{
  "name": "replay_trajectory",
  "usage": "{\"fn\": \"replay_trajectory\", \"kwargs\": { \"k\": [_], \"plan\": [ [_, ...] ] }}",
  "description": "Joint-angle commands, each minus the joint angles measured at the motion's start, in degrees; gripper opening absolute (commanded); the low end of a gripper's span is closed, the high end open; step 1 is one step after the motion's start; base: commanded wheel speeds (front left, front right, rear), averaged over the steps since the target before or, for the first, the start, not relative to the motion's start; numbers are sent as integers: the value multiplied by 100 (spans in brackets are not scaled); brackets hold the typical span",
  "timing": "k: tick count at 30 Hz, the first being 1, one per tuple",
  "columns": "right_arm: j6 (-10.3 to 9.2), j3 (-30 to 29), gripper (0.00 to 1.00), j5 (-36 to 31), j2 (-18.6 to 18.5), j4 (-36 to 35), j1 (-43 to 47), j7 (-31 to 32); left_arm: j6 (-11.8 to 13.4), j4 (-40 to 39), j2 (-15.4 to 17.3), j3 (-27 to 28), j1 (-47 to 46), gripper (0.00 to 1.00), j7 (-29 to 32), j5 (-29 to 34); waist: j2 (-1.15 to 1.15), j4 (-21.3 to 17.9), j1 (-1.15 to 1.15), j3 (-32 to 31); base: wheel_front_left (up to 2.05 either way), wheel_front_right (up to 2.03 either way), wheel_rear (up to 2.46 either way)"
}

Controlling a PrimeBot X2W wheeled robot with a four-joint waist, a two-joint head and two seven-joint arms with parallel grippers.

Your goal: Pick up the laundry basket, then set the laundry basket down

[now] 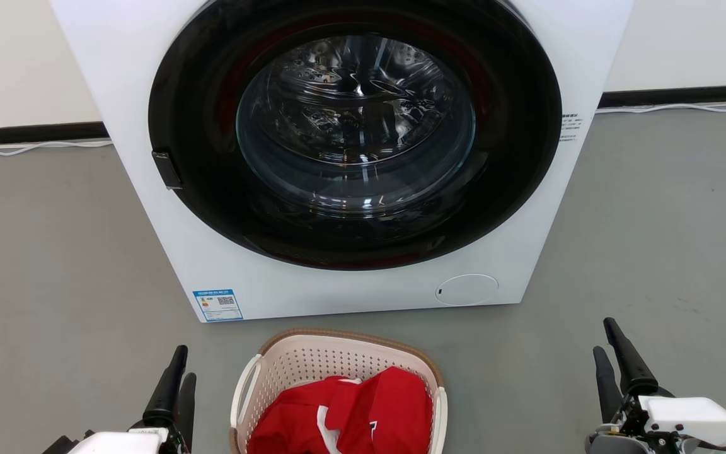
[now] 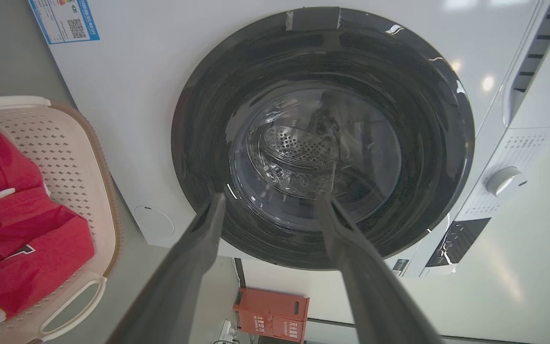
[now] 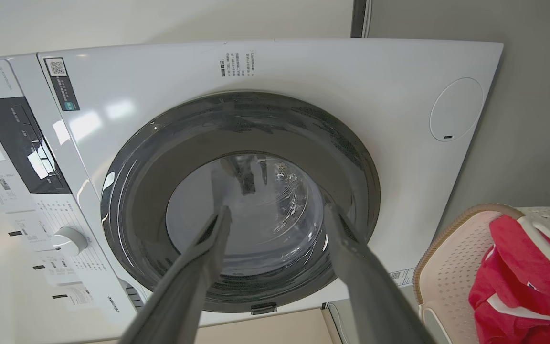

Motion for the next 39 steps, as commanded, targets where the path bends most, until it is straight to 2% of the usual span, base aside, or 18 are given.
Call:
{"fn": "replay_trajectory", "kwargs": {
  "k": [1, 15, 39],
  "plan": [
    [7, 61, 100, -75, -71, -191, -207, -84, -23, -205, 44, -9, -216, 100, -49, 64, 0, 0, -1, 4, 0, 0, 0],
    [12, 327, 100, -612, -97, -352, -264, -323, -32, -385, 157, -171, -254, 100, -319, 695, 0, -14, -1, 20, 0, 0, 0],
    [20, 747, 100, -2472, -148, -559, -333, -727, -46, -517, 195, -314, -288, 100, -723, 2846, 0, -50, -1, 26, 0, 0, 0]
  ]
}}
